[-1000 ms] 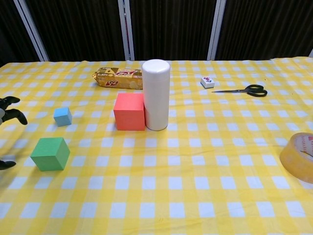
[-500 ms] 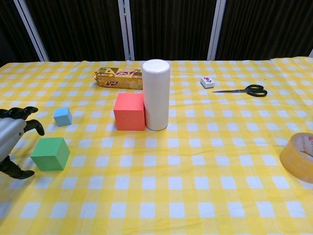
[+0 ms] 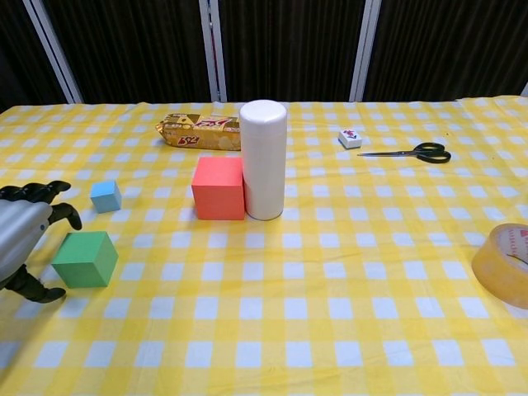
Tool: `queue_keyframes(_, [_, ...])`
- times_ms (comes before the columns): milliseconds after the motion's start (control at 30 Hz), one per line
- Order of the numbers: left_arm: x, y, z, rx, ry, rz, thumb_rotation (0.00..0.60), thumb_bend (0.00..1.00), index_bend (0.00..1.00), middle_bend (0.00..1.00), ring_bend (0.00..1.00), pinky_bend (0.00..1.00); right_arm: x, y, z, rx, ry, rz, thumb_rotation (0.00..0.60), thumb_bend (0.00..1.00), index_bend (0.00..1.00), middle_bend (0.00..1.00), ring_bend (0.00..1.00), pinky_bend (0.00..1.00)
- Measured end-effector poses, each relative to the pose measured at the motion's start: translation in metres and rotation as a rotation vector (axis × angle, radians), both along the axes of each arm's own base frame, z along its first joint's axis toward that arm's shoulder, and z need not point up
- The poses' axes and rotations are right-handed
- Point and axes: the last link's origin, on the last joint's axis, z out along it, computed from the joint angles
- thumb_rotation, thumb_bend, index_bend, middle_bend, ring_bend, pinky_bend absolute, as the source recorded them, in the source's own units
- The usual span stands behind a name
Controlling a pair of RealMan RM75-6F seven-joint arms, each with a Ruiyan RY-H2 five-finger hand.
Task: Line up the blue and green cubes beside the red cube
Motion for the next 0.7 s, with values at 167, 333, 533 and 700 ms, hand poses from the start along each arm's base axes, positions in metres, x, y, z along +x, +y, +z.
queue_keyframes(167, [0.0066,0.0034,-0.0016,0.02,-0.049,-0.003,0.6,0.1,0.3,0.0,0.0,0.0,-0.0009,-0.0007,0.0009,-0.001,0.0,-0.004,0.6,0.32,0.21,0.0,0.0,0.0])
queue_keyframes(333, [0.0101,0.0056,-0.0015,0.036,-0.087,0.016,0.6,0.14,0.32,0.0,0.0,0.0,0.0,-0.0006,-0.0002,0.003,0.004,0.0,0.6,0.32,0.21,0.0,0.0,0.0])
queue_keyframes(533, [0.0094,0.0044,-0.001,0.037,-0.137,0.085,0.6,0.16,0.33,0.0,0.0,0.0,0.0003,-0.0011,-0.0011,0.007,0.006,-0.001,0.6,0.32,0.21,0.0,0.0,0.0])
queue_keyframes(700, [0.0079,0.0041,-0.0023,0.036,-0.156,0.151,0.6,0.18,0.35,0.0,0.0,0.0,-0.0002,-0.0019,-0.0017,0.011,0.008,-0.006,0.6,0.32,0.21,0.0,0.0,0.0])
